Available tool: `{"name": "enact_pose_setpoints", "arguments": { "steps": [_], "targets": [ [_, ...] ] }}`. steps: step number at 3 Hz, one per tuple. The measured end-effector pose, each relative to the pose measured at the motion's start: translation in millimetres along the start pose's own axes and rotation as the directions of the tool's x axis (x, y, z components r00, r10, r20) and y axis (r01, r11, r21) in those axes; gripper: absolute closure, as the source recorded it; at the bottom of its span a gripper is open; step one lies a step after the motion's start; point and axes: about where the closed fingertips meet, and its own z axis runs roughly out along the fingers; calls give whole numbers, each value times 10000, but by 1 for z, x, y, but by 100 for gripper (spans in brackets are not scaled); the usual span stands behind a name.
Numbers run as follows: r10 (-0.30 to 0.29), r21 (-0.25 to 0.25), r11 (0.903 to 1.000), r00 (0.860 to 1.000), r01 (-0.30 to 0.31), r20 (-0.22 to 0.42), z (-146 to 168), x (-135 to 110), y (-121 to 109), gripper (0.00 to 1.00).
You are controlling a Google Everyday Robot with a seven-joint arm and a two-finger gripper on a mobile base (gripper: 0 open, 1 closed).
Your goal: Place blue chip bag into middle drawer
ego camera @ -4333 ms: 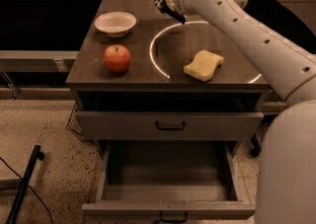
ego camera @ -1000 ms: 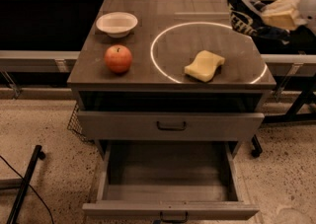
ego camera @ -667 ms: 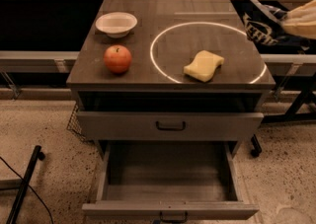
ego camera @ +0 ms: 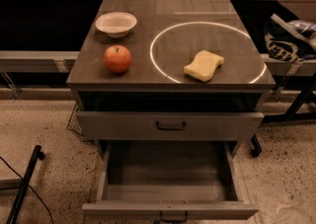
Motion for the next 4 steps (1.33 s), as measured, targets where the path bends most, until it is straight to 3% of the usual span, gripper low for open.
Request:
{"name": "enact_pose_setpoints", "arguments": {
  "steps": [1,2,3,4],
  "targets": [
    [-344,-853,9957,9994,350,85,2,-4,33,100],
    [-1069,-1761,9774,9922,1167,637,-11,2,93,100],
    [-1740,-2363,9519,9789,1952,1075,-32,12,146,100],
    [-1991,-2414,9449,9735,2212,1126,-38,16,156,100]
  ]
}}
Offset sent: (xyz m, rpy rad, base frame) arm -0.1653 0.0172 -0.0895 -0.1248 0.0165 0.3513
